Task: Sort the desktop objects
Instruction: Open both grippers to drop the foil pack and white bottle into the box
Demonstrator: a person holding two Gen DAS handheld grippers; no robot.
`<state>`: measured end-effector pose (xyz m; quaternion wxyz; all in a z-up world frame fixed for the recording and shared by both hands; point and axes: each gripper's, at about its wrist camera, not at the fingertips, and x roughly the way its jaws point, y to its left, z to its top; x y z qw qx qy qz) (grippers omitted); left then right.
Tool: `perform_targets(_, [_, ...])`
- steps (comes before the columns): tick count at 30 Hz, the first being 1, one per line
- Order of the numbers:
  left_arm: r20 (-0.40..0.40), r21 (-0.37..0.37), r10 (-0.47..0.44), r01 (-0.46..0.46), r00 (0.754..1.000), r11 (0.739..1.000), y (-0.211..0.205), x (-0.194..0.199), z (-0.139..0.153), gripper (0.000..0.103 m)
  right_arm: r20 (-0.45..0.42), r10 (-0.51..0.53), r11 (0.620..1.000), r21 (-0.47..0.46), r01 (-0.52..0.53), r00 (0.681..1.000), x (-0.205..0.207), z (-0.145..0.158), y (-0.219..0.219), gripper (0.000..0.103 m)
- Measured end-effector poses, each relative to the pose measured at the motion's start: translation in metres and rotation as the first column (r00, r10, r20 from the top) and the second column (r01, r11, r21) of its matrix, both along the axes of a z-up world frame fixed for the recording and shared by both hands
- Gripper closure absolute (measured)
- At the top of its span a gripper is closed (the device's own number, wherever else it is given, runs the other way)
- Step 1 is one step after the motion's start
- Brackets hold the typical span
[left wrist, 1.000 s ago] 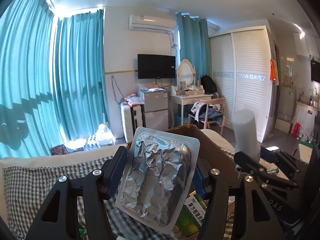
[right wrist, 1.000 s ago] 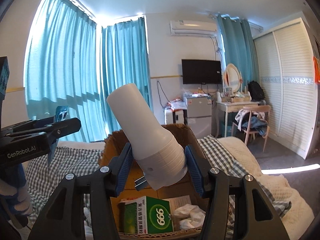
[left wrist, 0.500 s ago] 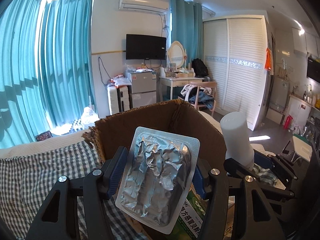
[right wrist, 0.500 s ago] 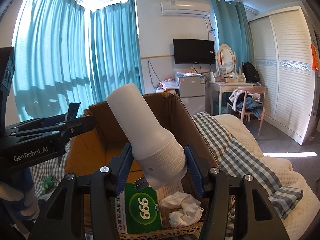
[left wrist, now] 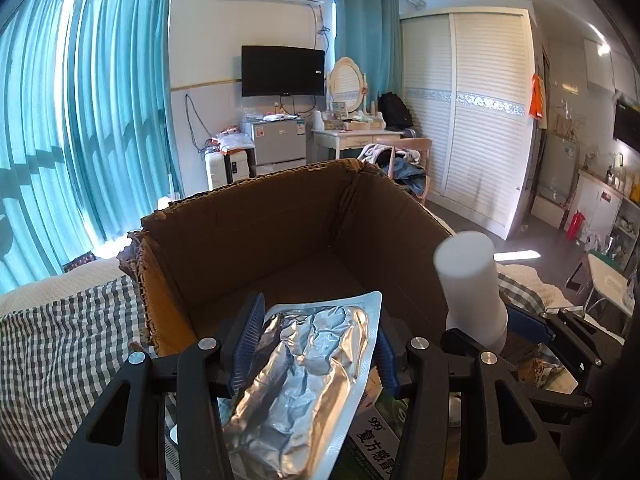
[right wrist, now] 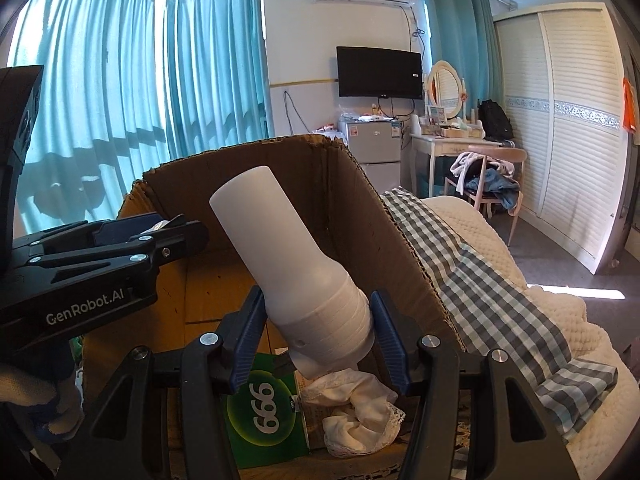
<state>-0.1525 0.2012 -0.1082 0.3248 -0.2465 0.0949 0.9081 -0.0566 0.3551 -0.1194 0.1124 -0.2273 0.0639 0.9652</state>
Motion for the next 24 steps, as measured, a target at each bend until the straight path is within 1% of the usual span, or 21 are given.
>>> perform_targets(1, [0.002, 0.005, 0.006, -0.006, 1.000, 1.000, -0.002, -0.001, 0.002, 0.050, -0.001, -0.001, 1.000, 0.003, 0.001, 1.000, 0.001, 0.001, 0.000, 0.042])
perform_targets(2, [0.005, 0.011, 0.012, -0.012, 1.000, 1.000, -0.004, -0.004, 0.004, 0.050, -0.004, 0.000, 1.000, 0.009, 0.000, 1.000, 0.003, 0.001, -0.003, 0.040])
perform_targets(6, [0.015, 0.051, 0.019, -0.019, 1.000, 0.999, -0.013, -0.003, 0.015, 0.048, -0.031, -0.012, 1.000, 0.021, 0.013, 0.999, 0.012, 0.008, -0.004, 0.036])
perform_targets(8, [0.004, 0.064, 0.020, -0.020, 1.000, 0.998, -0.017, 0.000, 0.022, 0.043, -0.047, -0.016, 1.000, 0.025, 0.017, 0.999, 0.016, 0.014, -0.005, 0.033])
perform_targets(10, [-0.010, 0.077, 0.027, -0.026, 1.000, 0.997, -0.023, 0.004, 0.030, 0.036, -0.065, -0.025, 0.999, 0.038, 0.028, 0.998, 0.020, 0.021, -0.008, 0.030])
perform_targets(11, [-0.015, 0.087, 0.028, -0.027, 0.999, 0.996, -0.027, 0.006, 0.034, 0.036, -0.074, -0.027, 0.999, 0.041, 0.030, 0.997, 0.022, 0.023, -0.008, 0.030])
perform_targets(14, [-0.030, 0.112, 0.043, -0.039, 0.999, 0.993, -0.039, 0.012, 0.046, 0.033, -0.115, -0.026, 0.999, 0.038, 0.030, 0.993, 0.030, 0.034, -0.011, 0.025])
perform_targets(16, [-0.042, 0.125, 0.059, -0.053, 0.997, 0.991, -0.048, 0.017, 0.052, 0.027, -0.138, -0.017, 0.999, 0.037, 0.022, 0.990, 0.035, 0.039, -0.013, 0.023])
perform_targets(18, [-0.052, 0.138, 0.077, -0.070, 0.996, 0.988, -0.057, 0.020, 0.059, 0.025, -0.161, -0.012, 0.999, 0.046, 0.020, 0.987, 0.040, 0.046, -0.018, 0.021])
perform_targets(20, [-0.062, 0.152, 0.097, -0.086, 0.993, 0.985, -0.068, 0.024, 0.066, 0.023, -0.179, -0.009, 0.998, 0.056, 0.019, 0.984, 0.044, 0.051, -0.023, 0.017])
perform_targets(22, [-0.071, 0.166, 0.119, -0.106, 0.990, 0.980, -0.079, 0.029, 0.073, 0.019, -0.200, -0.013, 0.997, 0.069, 0.028, 0.980, 0.049, 0.058, -0.029, 0.010])
perform_targets(24, [-0.079, 0.176, 0.142, -0.127, 0.987, 0.976, -0.091, 0.035, 0.080, 0.015, -0.216, -0.005, 0.997, 0.080, 0.023, 0.976, 0.054, 0.064, -0.033, 0.009])
